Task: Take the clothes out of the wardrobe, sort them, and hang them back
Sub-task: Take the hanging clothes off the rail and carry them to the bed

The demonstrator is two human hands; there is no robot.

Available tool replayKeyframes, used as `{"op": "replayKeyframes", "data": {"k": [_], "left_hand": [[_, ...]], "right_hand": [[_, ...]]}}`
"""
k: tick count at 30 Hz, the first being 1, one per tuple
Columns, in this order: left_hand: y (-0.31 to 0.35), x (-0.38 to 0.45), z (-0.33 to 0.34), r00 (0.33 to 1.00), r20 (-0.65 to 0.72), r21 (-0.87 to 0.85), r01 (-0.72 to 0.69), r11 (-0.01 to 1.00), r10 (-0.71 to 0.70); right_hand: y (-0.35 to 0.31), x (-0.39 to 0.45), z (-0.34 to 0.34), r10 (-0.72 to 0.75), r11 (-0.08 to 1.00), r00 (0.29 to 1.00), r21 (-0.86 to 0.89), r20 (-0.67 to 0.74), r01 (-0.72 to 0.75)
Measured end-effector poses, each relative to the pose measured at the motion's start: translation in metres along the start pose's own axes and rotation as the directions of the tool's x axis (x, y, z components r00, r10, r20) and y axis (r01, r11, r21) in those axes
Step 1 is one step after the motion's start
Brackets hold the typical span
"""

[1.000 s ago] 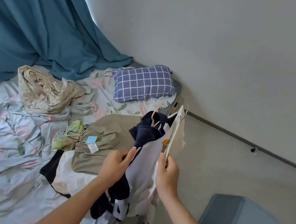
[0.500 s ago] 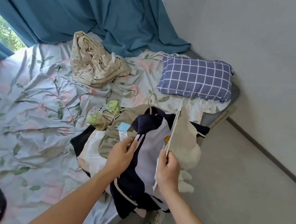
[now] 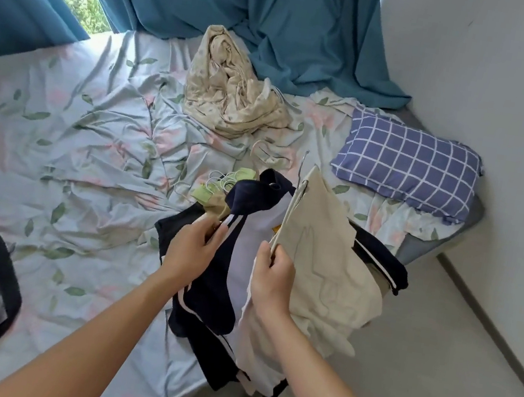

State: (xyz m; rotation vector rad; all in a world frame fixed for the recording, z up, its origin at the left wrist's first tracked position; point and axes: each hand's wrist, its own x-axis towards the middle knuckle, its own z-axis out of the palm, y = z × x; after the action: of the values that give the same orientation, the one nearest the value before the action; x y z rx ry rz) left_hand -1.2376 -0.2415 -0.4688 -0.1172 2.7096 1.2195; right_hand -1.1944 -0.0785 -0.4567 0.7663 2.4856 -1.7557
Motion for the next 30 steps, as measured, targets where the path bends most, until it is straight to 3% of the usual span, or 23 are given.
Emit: {"op": "replayKeyframes", "data": {"k": [3, 5, 13, 18, 21, 24, 30], "left_hand": [[-0.032, 0.002, 0.002, 0.981, 0.117, 0.135, 0.142, 0.981, -0.158], [-0.054, -0.007, 0.001, 0.967, 0.124, 0.225, 0.192, 0.955, -0.224], [-0.090, -0.086, -0.023, 0.966, 0.081, 0.213, 0.226, 0.951, -0.247], [-0.089, -0.109, -0.039, 0.962, 0.059, 0.233, 0.246, 0.941, -0.266], [-0.084, -0.110, -0.054, 0.974, 0.030, 0.244, 0.210, 0.947, -0.223], [-0.071, -0.106, -0.075, 0.988, 0.008, 0.234, 0.151, 0.960, -0.157], [-0.025, -0.100, -0.107, 0.986, 0.104, 0.367, -0.163, 0.916, 0.133]], "right_hand": [[0.012, 0.017, 0.021, 0.092, 0.995, 0.994, -0.038, 0.063, -0.089], [0.024, 0.025, 0.030, 0.134, 0.989, 0.988, -0.075, 0.083, -0.128], [0.008, 0.033, 0.080, 0.171, 0.944, 0.977, -0.304, 0.126, -0.126], [-0.024, 0.039, 0.116, 0.155, 0.962, 0.970, -0.252, 0.188, -0.105], [-0.018, 0.036, 0.122, 0.236, 0.940, 0.917, -0.315, 0.323, -0.131], [-0.025, 0.017, 0.101, 0.261, 0.942, 0.900, -0.294, 0.349, -0.160], [-0.068, -0.055, 0.006, 0.175, 0.985, 0.975, -0.010, 0.136, -0.175]]}}
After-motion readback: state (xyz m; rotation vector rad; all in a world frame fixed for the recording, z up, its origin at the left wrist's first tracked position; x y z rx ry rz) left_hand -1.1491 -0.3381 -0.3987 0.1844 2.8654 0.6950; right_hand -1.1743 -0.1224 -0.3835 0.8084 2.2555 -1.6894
